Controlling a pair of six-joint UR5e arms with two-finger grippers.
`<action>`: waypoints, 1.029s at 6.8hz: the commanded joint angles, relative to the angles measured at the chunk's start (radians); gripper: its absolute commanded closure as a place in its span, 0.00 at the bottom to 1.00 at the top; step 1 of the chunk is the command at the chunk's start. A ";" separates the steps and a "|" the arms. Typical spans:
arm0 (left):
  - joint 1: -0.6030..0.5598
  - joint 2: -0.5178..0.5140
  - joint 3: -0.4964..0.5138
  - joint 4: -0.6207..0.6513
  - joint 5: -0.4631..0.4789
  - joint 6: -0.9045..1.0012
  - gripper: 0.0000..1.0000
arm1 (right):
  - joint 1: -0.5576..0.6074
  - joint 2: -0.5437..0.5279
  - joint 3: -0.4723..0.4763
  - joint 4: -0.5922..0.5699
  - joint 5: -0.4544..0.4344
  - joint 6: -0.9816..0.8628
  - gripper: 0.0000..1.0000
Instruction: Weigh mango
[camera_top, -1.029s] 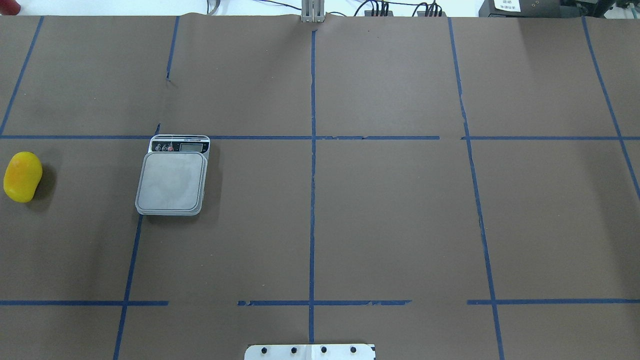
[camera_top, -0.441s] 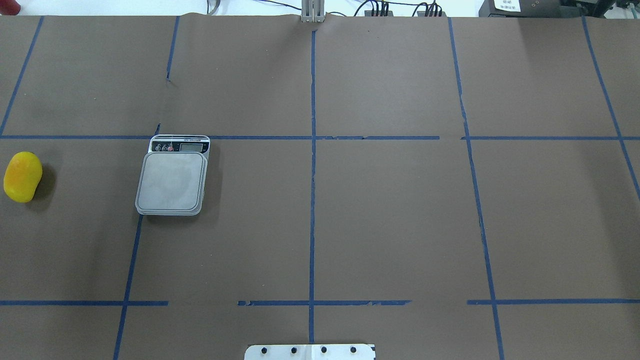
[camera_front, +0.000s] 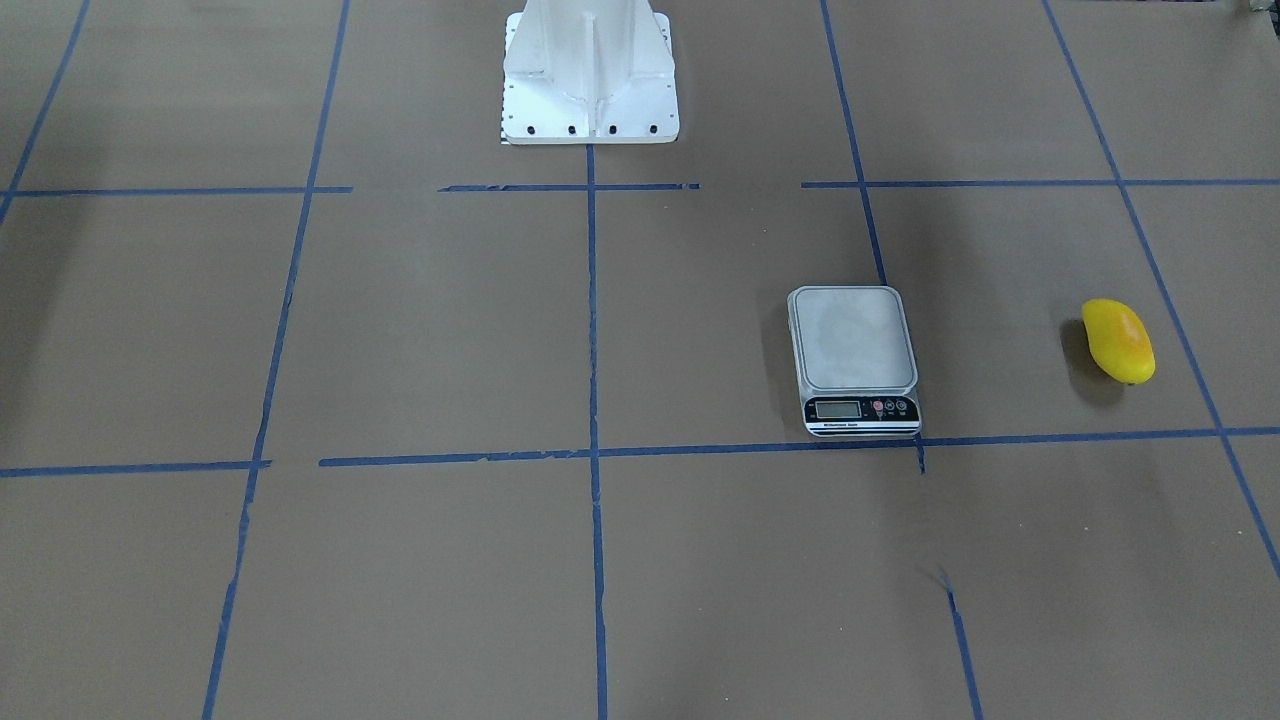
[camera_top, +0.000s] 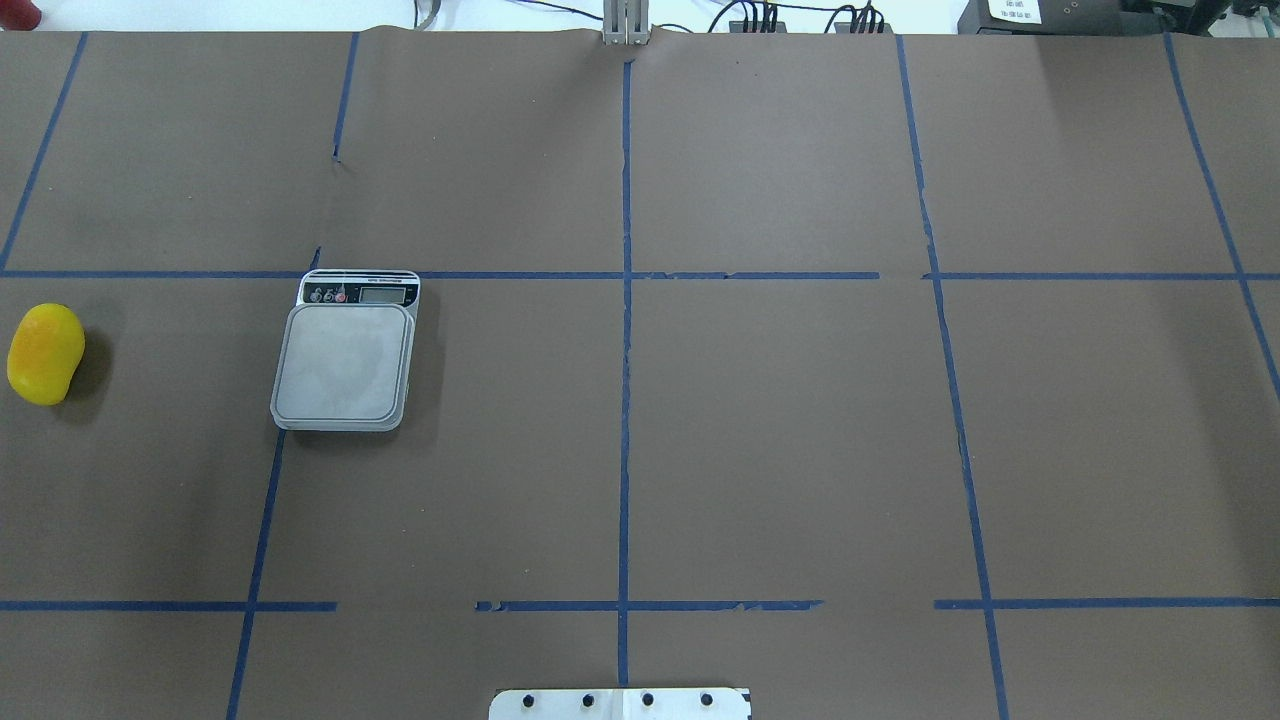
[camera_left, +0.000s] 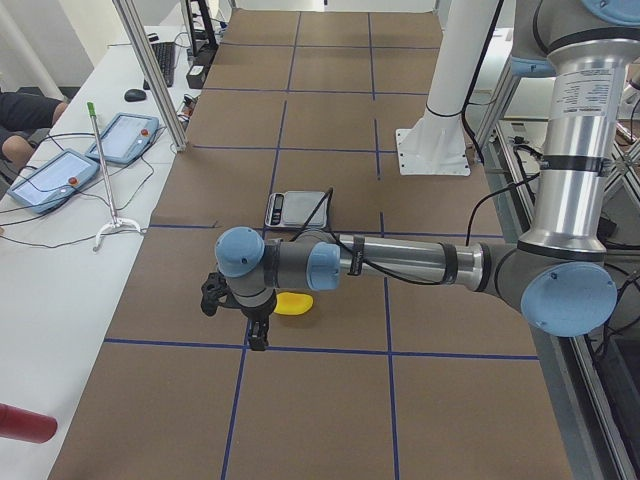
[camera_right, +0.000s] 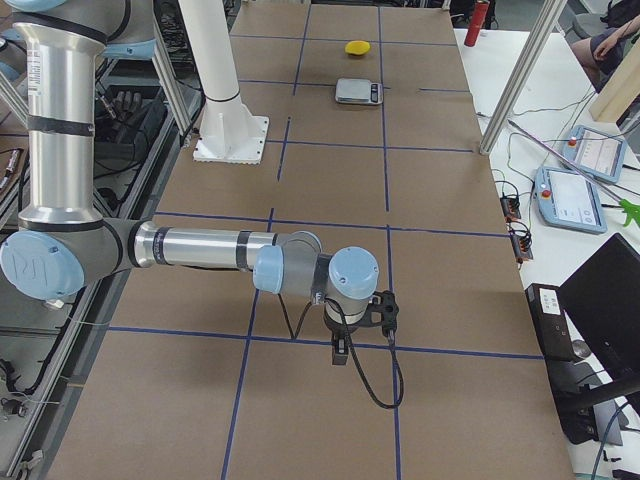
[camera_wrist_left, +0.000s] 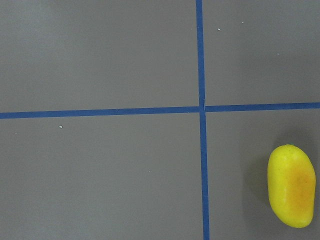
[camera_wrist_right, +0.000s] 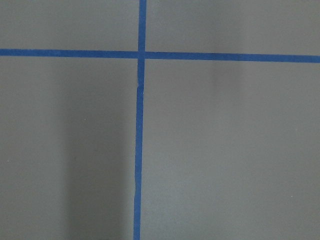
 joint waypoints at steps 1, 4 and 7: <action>0.158 -0.006 0.019 -0.143 -0.001 -0.176 0.00 | 0.000 0.000 0.000 0.000 0.000 0.000 0.00; 0.202 -0.036 0.158 -0.268 -0.001 -0.198 0.00 | 0.000 0.000 0.000 0.000 0.000 0.000 0.00; 0.243 -0.052 0.179 -0.268 -0.002 -0.218 0.00 | 0.000 0.000 0.000 0.000 0.000 0.000 0.00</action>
